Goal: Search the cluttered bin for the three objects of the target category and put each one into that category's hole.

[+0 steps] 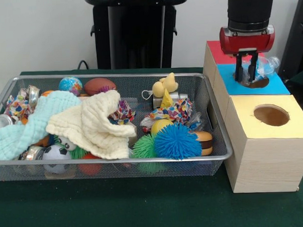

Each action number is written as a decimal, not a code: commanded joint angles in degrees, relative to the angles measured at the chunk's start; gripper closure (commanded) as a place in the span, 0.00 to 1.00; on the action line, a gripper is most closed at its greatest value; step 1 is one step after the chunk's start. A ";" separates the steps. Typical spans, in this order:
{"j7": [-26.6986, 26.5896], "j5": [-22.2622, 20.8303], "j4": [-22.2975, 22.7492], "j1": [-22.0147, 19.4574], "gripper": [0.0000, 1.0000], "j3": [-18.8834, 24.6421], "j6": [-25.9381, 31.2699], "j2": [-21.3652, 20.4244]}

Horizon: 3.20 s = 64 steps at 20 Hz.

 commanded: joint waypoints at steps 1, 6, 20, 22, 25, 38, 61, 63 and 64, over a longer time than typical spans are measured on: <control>13.66 2.36 0.76 -1.50 1.00 3.41 0.87 2.73; 12.88 1.77 0.63 -1.73 1.00 3.65 0.07 2.96; 10.37 -0.80 -1.05 -0.89 0.00 1.68 2.51 1.47; 10.39 -0.95 -0.96 -0.65 0.00 1.22 3.32 0.78; 10.48 -1.25 -1.18 -0.06 0.00 0.20 4.44 -0.19; 15.86 -3.45 -9.37 6.94 0.00 -10.98 24.14 -7.37; 6.30 -7.90 -9.12 4.46 0.00 -12.00 18.63 -5.58; 3.92 -9.24 -9.11 2.49 0.00 -10.92 16.67 -5.12; 3.43 -9.81 -9.14 1.87 0.00 -10.58 16.10 -5.02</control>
